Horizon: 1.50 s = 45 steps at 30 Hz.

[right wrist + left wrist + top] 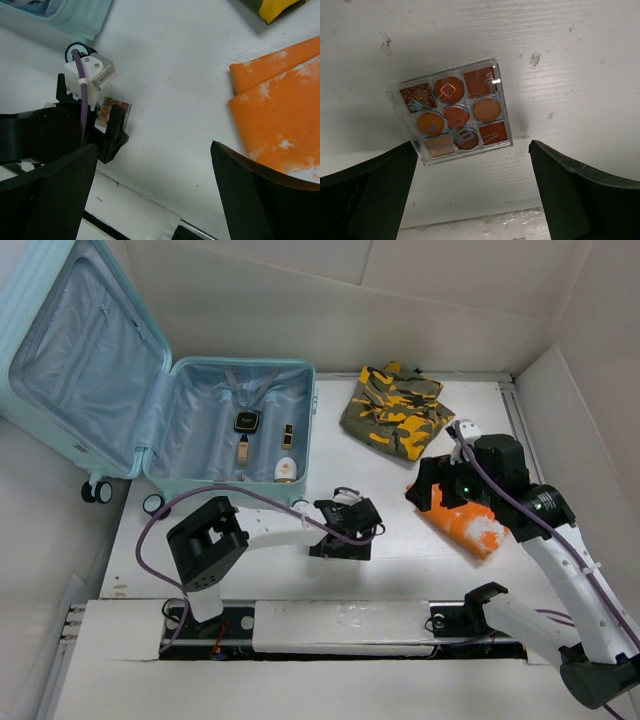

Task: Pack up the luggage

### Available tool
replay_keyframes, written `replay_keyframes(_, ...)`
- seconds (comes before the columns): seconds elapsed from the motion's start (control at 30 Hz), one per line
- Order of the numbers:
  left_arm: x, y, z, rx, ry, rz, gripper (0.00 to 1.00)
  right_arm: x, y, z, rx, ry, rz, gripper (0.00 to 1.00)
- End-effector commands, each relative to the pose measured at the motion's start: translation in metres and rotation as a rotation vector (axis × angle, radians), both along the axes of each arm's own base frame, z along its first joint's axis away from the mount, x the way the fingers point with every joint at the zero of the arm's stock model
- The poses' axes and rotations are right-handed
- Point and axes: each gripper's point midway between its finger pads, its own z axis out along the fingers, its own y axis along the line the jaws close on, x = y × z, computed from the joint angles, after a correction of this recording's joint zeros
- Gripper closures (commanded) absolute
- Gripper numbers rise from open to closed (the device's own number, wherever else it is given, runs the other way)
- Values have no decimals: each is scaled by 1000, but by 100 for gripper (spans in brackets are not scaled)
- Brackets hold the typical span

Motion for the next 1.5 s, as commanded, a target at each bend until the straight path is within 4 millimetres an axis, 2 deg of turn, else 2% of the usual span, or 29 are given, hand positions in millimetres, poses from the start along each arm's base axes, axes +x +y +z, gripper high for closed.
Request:
replay_keyframes(0.0, 3, 1, -6, 31, 3, 55, 10, 4, 11, 10, 38, -51, 67, 0)
replay_keyframes(0.1, 4, 6, -15, 66, 3, 82, 12, 3, 15, 4, 45, -45, 95, 0)
replay_keyframes(0.23, 4, 16, -26, 116, 3, 133, 20, 2, 16, 0, 35, -42, 112, 0)
replay_keyframes(0.33, 5, 28, -30, 157, -15, 165, 33, 2, 13, 1, 23, -59, 107, 1)
replay_keyframes(0.37, 6, 27, -27, 145, -17, 177, 36, 4, 11, 1, 17, -61, 99, 1)
replay_keyframes(0.4, 5, 33, -29, 166, -19, 178, 47, 4, 11, 1, 11, -65, 104, 1)
replay_keyframes(0.47, 7, 32, -19, 142, -35, 192, 60, 5, 10, 4, 8, -76, 95, 3)
replay_keyframes(0.53, 12, 32, 1, 102, -77, 210, 72, 8, 6, 4, 1, -78, 76, 3)
replay_keyframes(0.57, 16, 35, 12, 105, -102, 227, 73, 9, 6, 8, 7, -98, 76, 3)
replay_keyframes(0.63, 24, 30, 45, 45, -154, 239, 73, 12, 5, 14, 13, -117, 67, 3)
replay_keyframes(0.7, 39, 24, 84, -4, -219, 251, 73, 14, 6, 11, 9, -106, 67, 3)
replay_keyframes(0.73, 53, 28, 105, -47, -239, 286, 73, 14, 8, 17, 22, -121, 76, 4)
replay_keyframes(0.77, 65, 26, 128, -87, -265, 291, 73, 16, 9, 14, 19, -111, 77, 4)
replay_keyframes(0.8, 76, 30, 143, -112, -287, 306, 73, 18, 11, 14, 25, -111, 85, 4)
replay_keyframes(0.83, 97, 46, 161, -139, -319, 361, 73, 16, 13, 15, 32, -109, 95, 4)
replay_keyframes(0.93, 141, 72, 197, -203, -399, 390, 72, 19, 18, 17, 47, -115, 114, 4)
replay_keyframes(0.97, 169, 105, 206, -200, -431, 476, 72, 20, 18, 14, 44, -105, 114, 4)
replay_keyframes(1.03, 202, 139, 215, -192, -487, 511, 70, 23, 19, 13, 44, -105, 114, 4)
replay_keyframes(1.07, 229, 181, 206, -157, -483, 607, 70, 23, 19, 13, 44, -105, 114, 4)
replay_keyframes(1.17, 270, 235, 194, -114, -473, 702, 68, 23, 20, 13, 45, -101, 108, 4)
replay_keyframes(1.2, 287, 267, 167, -62, -420, 770, 66, 21, 23, 13, 46, -101, 117, 4)
replay_keyframes(1.23, 301, 278, 169, -58, -425, 799, 63, 21, 23, 13, 52, -96, 112, 4)
replay_keyframes(1.27, 310, 294, 161, -15, -420, 837, 61, 21, 23, 13, 52, -96, 112, 4)
replay_keyframes(1.3, 320, 310, 134, 27, -370, 862, 59, 18, 24, 11, 48, -84, 121, 4)
replay_keyframes(1.33, 325, 319, 124, 57, -348, 870, 56, 18, 25, 7, 49, -60, 115, 4)
replay_keyframes(1.37, 335, 325, 129, 59, -348, 884, 54, 16, 28, 7, 60, -51, 116, 4)
replay_keyframes(1.4, 340, 332, 121, 73, -325, 896, 54, 16, 28, 6, 55, -50, 105, 4)
replay_keyframes(1.43, 344, 346, 101, 90, -275, 921, 54, 15, 26, 10, 61, -62, 92, 4)
replay_keyframes(1.47, 351, 350, 106, 75, -284, 929, 53, 11, 27, 15, 73, -74, 85, 4)
